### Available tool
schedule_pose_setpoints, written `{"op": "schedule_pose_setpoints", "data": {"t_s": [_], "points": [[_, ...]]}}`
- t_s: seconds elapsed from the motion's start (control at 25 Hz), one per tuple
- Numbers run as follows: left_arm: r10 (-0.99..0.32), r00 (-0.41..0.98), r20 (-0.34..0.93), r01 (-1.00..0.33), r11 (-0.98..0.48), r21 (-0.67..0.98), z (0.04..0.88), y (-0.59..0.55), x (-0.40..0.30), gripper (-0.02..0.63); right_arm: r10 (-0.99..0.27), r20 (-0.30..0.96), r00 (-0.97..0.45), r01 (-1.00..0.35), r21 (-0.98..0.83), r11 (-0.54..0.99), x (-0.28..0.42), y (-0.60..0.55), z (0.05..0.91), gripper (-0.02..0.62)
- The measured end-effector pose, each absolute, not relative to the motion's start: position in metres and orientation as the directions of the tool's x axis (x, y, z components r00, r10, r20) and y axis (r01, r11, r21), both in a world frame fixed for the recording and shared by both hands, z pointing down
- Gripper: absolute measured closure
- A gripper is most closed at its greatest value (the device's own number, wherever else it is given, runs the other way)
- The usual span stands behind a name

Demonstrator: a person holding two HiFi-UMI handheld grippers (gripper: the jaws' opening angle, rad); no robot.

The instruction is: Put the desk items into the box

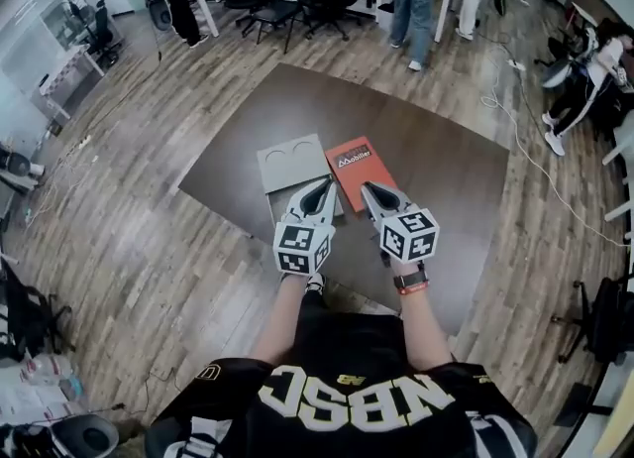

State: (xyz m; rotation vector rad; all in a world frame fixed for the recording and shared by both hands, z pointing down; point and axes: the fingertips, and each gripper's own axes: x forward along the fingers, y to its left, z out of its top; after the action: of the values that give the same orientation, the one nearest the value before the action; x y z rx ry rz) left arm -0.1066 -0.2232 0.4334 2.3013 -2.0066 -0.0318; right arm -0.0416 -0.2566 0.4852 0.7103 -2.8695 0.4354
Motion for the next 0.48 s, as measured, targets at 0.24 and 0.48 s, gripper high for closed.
{"op": "schedule_pose_setpoints", "data": {"t_s": [0.24,0.48], "points": [[-0.938,0.340,0.061,-0.938,-0.335,0.088,0.437,-0.276,-0.055,0.581,-0.536,0.217,-0.816,-0.578,-0.336,0.744,0.008,-0.291,0.486,0.554],[-0.879,0.469,0.081,-0.881,-0.460,0.109,0.448,-0.306,-0.023,0.581,-0.589,0.262,-0.765,-0.644,-0.357,0.677,0.035,-0.302,0.494,0.522]]}}
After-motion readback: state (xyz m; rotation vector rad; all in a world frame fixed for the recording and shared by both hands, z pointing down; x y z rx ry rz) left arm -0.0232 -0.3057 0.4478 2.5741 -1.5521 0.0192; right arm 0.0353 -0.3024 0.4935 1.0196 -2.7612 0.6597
